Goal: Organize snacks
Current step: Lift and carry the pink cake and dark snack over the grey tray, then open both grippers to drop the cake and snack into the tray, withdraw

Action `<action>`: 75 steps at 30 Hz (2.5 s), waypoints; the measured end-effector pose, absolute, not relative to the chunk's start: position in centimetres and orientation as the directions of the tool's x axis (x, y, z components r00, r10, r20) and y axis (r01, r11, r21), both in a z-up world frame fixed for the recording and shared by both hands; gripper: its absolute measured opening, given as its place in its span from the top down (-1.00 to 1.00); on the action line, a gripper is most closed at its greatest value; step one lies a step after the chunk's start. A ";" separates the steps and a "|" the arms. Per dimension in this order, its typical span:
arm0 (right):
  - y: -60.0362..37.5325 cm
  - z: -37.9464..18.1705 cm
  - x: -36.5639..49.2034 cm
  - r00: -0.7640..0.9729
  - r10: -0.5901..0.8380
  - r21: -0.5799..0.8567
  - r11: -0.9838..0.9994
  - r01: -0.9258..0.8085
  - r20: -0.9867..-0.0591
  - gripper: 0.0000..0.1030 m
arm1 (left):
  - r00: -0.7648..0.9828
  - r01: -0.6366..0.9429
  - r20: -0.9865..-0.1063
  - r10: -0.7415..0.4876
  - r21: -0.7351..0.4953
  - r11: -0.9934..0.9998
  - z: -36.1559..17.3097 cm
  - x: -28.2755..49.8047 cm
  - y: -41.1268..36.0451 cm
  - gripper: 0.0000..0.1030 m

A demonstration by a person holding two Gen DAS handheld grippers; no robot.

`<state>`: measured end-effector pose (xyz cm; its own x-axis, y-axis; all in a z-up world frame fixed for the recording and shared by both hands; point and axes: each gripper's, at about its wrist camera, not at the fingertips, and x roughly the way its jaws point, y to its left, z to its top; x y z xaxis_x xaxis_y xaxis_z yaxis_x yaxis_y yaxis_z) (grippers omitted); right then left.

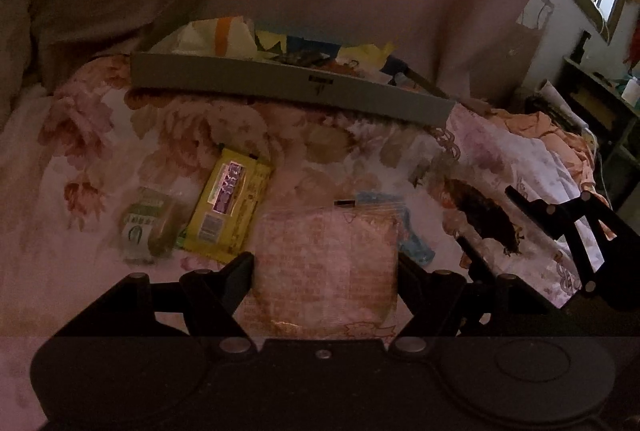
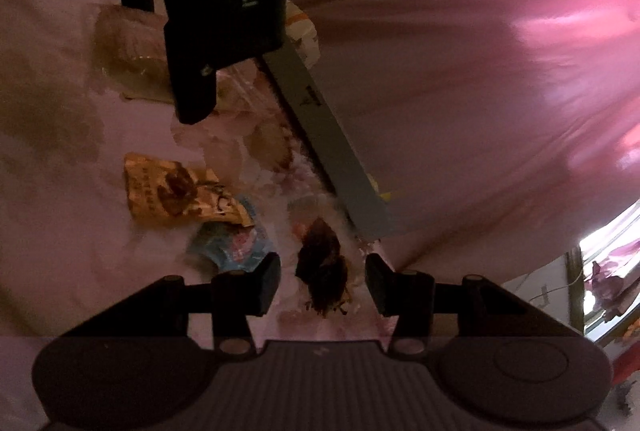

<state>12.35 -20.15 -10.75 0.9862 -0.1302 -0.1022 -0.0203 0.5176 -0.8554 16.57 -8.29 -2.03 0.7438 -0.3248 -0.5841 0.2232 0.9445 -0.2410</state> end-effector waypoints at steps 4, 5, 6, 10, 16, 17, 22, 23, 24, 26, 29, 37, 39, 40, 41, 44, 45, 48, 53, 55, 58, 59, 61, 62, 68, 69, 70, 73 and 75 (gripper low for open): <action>-20.2 -10.2 12.1 0.989 -0.123 -0.849 0.529 0.001 -0.076 0.01 | 0.756 0.224 -0.570 -0.320 -0.235 0.946 -1.3 16.9 -8.3 -0.47; -20.2 -10.1 12.0 0.991 -0.120 -0.847 0.531 0.008 -0.065 0.01 | 0.760 0.224 -0.566 -0.318 -0.231 0.947 -1.1 17.1 -8.3 -0.47; -20.2 -9.9 12.2 0.992 -0.116 -0.846 0.533 0.015 -0.055 0.01 | 0.767 0.224 -0.559 -0.315 -0.226 0.948 -0.7 17.3 -8.4 -0.47; -20.3 -8.6 12.6 0.995 -0.101 -0.825 0.563 0.053 -0.005 0.01 | 0.797 0.228 -0.522 -0.304 -0.206 0.951 1.3 18.7 -8.6 -0.47; -21.1 -6.1 14.6 0.992 -0.073 -0.785 0.607 0.123 0.099 0.01 | 0.842 0.233 -0.456 -0.288 -0.175 0.957 4.7 21.6 -9.6 -0.47; -21.3 -5.6 15.2 0.991 -0.069 -0.778 0.615 0.131 0.112 0.01 | 0.846 0.230 -0.449 -0.288 -0.179 0.957 5.2 22.3 -9.8 -0.47; -22.0 -3.3 18.9 0.985 -0.068 -0.718 0.676 0.164 0.161 0.00 | 0.876 0.201 -0.405 -0.263 -0.190 0.961 7.6 25.9 -10.7 -0.47; -22.2 -2.8 19.8 0.984 -0.067 -0.696 0.698 0.166 0.167 0.00 | 0.880 0.196 -0.400 -0.257 -0.186 0.963 7.9 26.7 -10.9 -0.47; -22.4 -2.4 20.7 0.983 -0.066 -0.679 0.716 0.166 0.171 0.00 | 0.884 0.190 -0.396 -0.248 -0.181 0.965 8.1 27.6 -11.2 -0.47; -22.9 -1.8 22.1 0.982 -0.068 -0.650 0.741 0.169 0.178 0.00 | 0.888 0.179 -0.394 -0.237 -0.178 0.967 8.4 29.1 -11.7 -0.47; -23.7 -0.8 23.9 0.984 -0.064 -0.606 0.780 0.155 0.169 0.00 | 0.891 0.171 -0.391 -0.230 -0.181 0.969 8.4 31.3 -12.2 -0.47; -25.2 -1.5 28.9 0.999 -0.036 -0.535 0.844 0.043 0.022 0.00 | 0.867 0.172 -0.440 -0.233 -0.175 0.969 5.9 35.7 -12.9 -0.47; -25.4 -2.0 29.8 0.999 -0.035 -0.531 0.847 0.025 -0.010 0.00 | 0.860 0.173 -0.454 -0.235 -0.175 0.969 5.2 36.5 -13.0 -0.47; -25.5 -2.2 30.0 0.999 -0.032 -0.528 0.849 0.016 -0.022 0.00 | 0.858 0.172 -0.457 -0.234 -0.173 0.970 4.9 36.8 -13.0 -0.47; -25.6 -2.3 30.3 0.999 -0.029 -0.524 0.852 0.007 -0.034 0.00 | 0.857 0.171 -0.460 -0.232 -0.171 0.970 4.6 37.3 -13.0 -0.47; -26.2 -2.4 30.6 0.998 -0.024 -0.509 0.861 -0.006 -0.053 0.00 | 0.856 0.171 -0.465 -0.226 -0.158 0.972 4.0 37.9 -13.2 -0.47; -26.4 -2.2 30.6 0.998 -0.022 -0.500 0.866 -0.010 -0.057 0.00 | 0.853 0.170 -0.470 -0.227 -0.161 0.972 3.8 38.2 -13.2 -0.47; -26.5 -2.0 30.5 0.997 -0.013 -0.473 0.881 -0.025 -0.076 0.00 | 0.851 0.166 -0.477 -0.220 -0.154 0.974 3.5 38.6 -13.4 -0.47; -27.1 -1.5 30.7 0.993 0.010 -0.414 0.908 -0.057 -0.114 -0.01 | 0.837 0.164 -0.500 -0.221 -0.157 0.974 2.8 39.1 -13.9 -0.47; -27.4 -1.3 30.7 0.994 0.021 -0.396 0.916 -0.063 -0.111 -0.07 | 0.829 0.175 -0.508 -0.234 -0.160 0.971 2.6 39.0 -14.0 -0.48; -27.6 -1.4 30.3 0.996 0.014 -0.398 0.916 -0.048 -0.087 -0.36 | 0.837 0.181 -0.490 -0.243 -0.171 0.969 2.5 38.5 -14.0 -0.61; -27.7 -1.4 30.2 0.996 0.021 -0.390 0.919 -0.054 -0.089 -0.54 | 0.843 0.183 -0.478 -0.249 -0.181 0.966 2.6 38.3 -14.0 -0.62; -27.7 -1.4 29.8 0.997 0.025 -0.379 0.924 -0.051 -0.073 -0.65 | 0.847 0.185 -0.464 -0.258 -0.198 0.963 2.8 37.9 -13.8 -0.71; -27.7 -1.3 29.6 0.998 0.024 -0.379 0.924 -0.047 -0.065 -0.68 | 0.850 0.184 -0.458 -0.259 -0.202 0.962 3.0 37.7 -13.9 -0.74; -28.0 0.2 28.2 0.999 0.025 -0.335 0.942 -0.034 -0.031 -0.82 | 0.877 0.169 -0.405 -0.257 -0.241 0.956 4.4 35.9 -13.3 -0.89; -27.8 0.3 27.3 0.999 0.025 -0.326 0.945 -0.031 -0.025 -0.84 | 0.881 0.167 -0.396 -0.258 -0.249 0.954 4.6 35.6 -13.2 -0.93; -27.9 0.5 27.0 0.999 0.026 -0.317 0.948 -0.030 -0.019 -0.88 | 0.887 0.166 -0.382 -0.259 -0.260 0.951 4.9 35.2 -13.0 -0.94; -28.3 1.1 25.8 1.000 0.025 -0.296 0.955 -0.024 -0.001 -0.94 | 0.896 0.168 -0.354 -0.267 -0.287 0.943 5.8 34.1 -12.5 -0.94; -28.4 1.6 24.7 1.000 0.021 -0.283 0.959 -0.016 0.016 -0.97 | 0.900 0.170 -0.341 -0.272 -0.300 0.939 6.4 33.3 -12.3 -0.95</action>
<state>24.69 -28.37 1.55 0.9997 0.0212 0.0156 -0.0159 0.9590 -0.2829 33.35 -12.26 6.44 0.8998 -0.2718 -0.3413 0.1698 0.9387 -0.2999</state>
